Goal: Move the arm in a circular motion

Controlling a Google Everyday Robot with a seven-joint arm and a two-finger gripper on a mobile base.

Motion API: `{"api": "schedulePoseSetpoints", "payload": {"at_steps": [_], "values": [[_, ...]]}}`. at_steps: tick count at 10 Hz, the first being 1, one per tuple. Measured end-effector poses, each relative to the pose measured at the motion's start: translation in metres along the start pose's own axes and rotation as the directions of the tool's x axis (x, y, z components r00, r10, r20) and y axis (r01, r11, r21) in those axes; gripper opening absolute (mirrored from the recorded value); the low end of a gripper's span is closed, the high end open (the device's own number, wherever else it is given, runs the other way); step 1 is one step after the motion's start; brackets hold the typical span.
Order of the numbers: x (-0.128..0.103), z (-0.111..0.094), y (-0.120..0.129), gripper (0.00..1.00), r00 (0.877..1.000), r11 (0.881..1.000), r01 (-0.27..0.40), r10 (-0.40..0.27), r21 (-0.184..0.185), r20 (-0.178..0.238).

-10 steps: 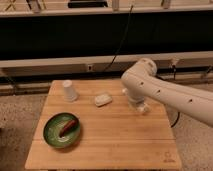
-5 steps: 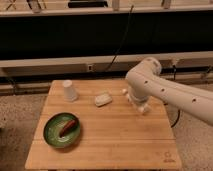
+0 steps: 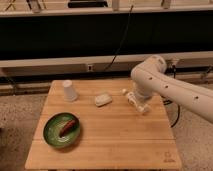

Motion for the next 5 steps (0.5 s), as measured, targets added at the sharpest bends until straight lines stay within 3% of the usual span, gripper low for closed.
{"api": "schedulePoseSetpoints", "payload": {"at_steps": [1, 2, 5], "values": [[0.000, 0.000, -0.001, 0.04, 1.000, 1.000, 0.001, -0.001, -0.001, -0.001], [0.003, 0.003, -0.021, 0.04, 1.000, 1.000, 0.019, -0.019, 0.007, -0.004], [0.005, 0.004, -0.021, 0.04, 0.999, 0.999, 0.032, -0.032, 0.004, -0.006]]}}
